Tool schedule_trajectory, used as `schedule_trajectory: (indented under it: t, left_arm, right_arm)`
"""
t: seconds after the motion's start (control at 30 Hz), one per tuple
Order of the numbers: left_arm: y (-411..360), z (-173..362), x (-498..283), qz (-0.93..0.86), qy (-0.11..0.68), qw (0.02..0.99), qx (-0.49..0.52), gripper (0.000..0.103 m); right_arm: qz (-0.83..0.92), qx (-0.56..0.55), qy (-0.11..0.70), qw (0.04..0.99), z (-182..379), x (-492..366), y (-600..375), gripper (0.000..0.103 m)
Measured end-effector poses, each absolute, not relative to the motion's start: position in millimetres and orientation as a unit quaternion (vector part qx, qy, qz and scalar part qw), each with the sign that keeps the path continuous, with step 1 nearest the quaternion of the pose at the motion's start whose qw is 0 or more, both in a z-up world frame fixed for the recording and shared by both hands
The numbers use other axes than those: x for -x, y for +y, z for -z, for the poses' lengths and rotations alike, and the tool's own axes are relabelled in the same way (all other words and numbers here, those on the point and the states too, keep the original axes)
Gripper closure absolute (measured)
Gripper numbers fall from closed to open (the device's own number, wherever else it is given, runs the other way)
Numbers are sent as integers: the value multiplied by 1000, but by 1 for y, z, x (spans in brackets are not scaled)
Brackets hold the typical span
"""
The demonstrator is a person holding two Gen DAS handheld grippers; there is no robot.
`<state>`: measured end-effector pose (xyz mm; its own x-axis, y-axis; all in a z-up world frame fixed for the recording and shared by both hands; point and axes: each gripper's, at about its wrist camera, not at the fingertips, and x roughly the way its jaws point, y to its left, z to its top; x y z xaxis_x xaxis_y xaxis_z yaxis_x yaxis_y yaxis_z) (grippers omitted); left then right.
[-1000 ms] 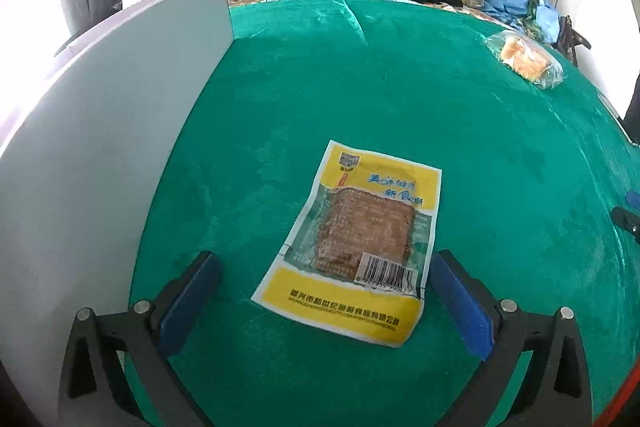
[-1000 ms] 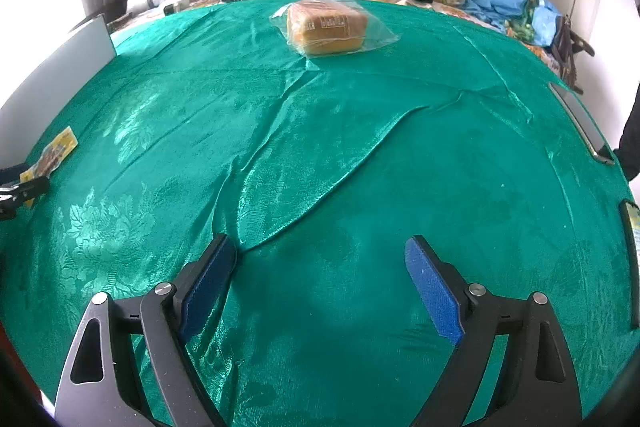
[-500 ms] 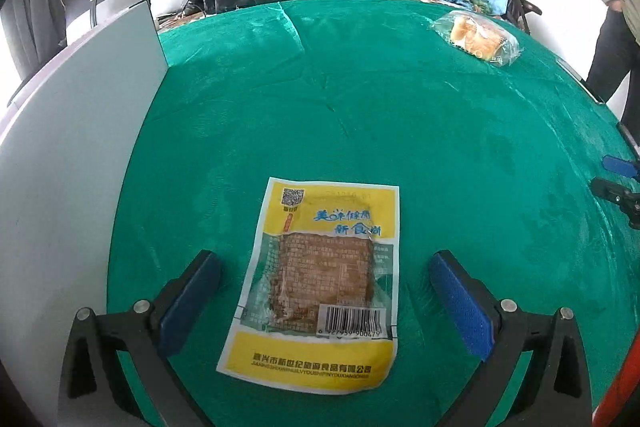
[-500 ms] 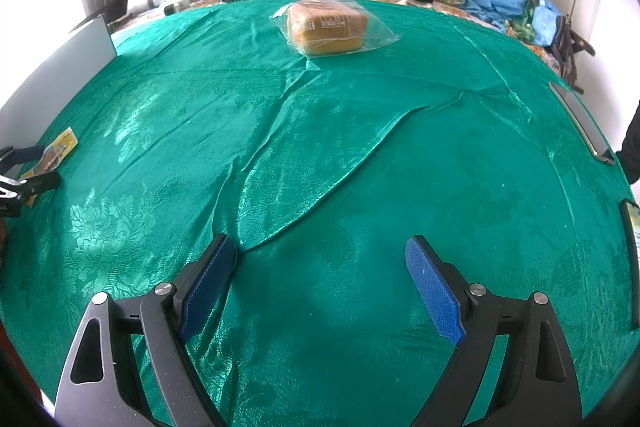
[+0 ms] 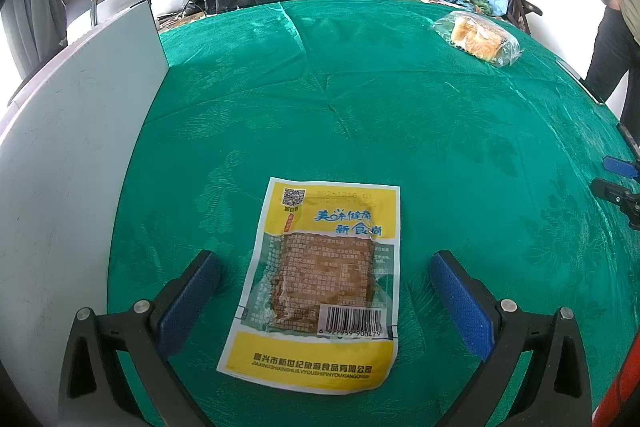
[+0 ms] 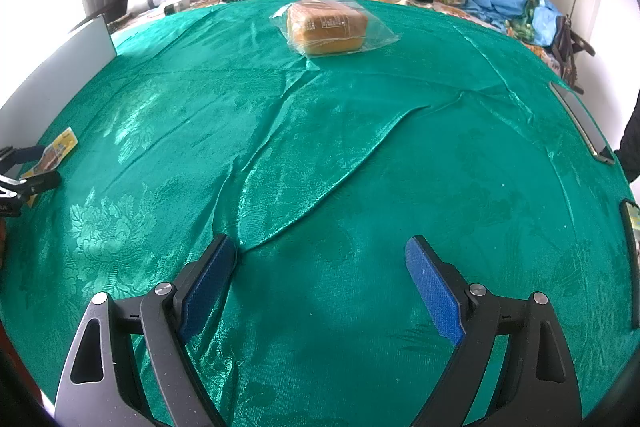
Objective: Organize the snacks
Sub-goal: 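Grasp the yellow printed tofu pack with the left tool and lift it, then grasp the bagged square bread with the right tool while the left tool holds the pack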
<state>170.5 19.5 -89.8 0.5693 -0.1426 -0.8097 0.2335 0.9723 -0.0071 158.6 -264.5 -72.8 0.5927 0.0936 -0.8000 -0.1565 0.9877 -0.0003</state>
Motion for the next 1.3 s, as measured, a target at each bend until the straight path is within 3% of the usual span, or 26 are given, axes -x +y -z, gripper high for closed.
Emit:
schedule_trajectory:
  t: [0.4, 0.47, 0.73, 0.93, 1.03, 1.07, 1.13, 1.3]
  left_arm:
    - [21, 90, -170, 107, 452, 885, -47, 0]
    - [22, 89, -170, 106, 452, 885, -46, 0]
    - [22, 89, -172, 106, 452, 885, -46, 0]
    - [23, 90, -172, 106, 452, 885, -46, 0]
    - [24, 89, -171, 106, 452, 885, -45, 0]
    - [24, 89, -171, 106, 452, 885, -45, 0]
    - [24, 89, -171, 106, 452, 885, -45, 0]
    - [23, 89, -171, 105, 452, 885, -45, 0]
  right_arm:
    - [-86, 44, 460, 883, 73, -163, -262, 9]
    - [-102, 58, 484, 867, 68, -179, -262, 10]
    - [-150, 126, 427, 883, -2, -305, -250, 10]
    - [-153, 210, 510, 820, 42, -406, -220, 10]
    - [-123, 172, 553, 806, 70, -430, -224, 11]
    - [-115, 133, 543, 821, 68, -431, -230, 12]
    - [-98, 70, 535, 836, 64, -427, -241, 25]
    - [-112, 74, 522, 842, 50, -377, -242, 28]
